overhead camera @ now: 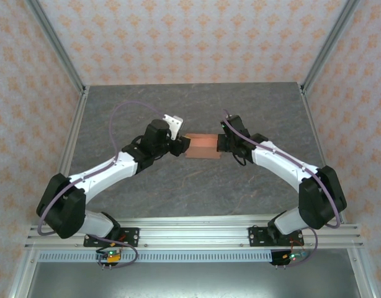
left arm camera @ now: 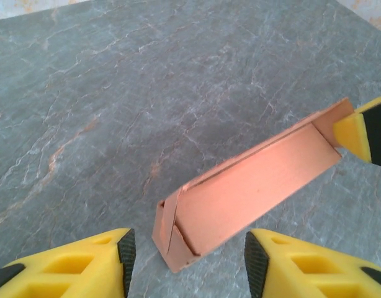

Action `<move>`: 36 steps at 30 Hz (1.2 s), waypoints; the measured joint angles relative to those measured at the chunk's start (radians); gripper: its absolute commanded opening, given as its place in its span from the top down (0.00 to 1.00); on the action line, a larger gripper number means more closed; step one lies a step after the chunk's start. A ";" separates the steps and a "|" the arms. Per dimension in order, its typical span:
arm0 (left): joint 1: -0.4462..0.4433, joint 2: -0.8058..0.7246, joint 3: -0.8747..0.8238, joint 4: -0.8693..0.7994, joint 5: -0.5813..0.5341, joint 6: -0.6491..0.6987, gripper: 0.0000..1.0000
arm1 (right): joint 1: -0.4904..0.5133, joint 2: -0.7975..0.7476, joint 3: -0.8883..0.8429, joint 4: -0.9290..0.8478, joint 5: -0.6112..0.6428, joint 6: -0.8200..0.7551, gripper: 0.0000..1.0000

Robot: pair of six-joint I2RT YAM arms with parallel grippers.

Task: Fold the paper box

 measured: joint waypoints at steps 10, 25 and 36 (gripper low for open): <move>0.004 0.133 0.058 0.014 0.018 0.014 0.69 | 0.000 0.005 0.017 -0.032 0.023 0.005 0.93; 0.013 0.159 0.080 0.018 0.082 -0.032 0.93 | 0.000 0.007 0.037 -0.053 0.059 0.025 0.92; 0.017 0.192 0.093 0.047 0.110 -0.191 0.95 | 0.000 0.007 0.026 -0.051 0.085 0.054 0.92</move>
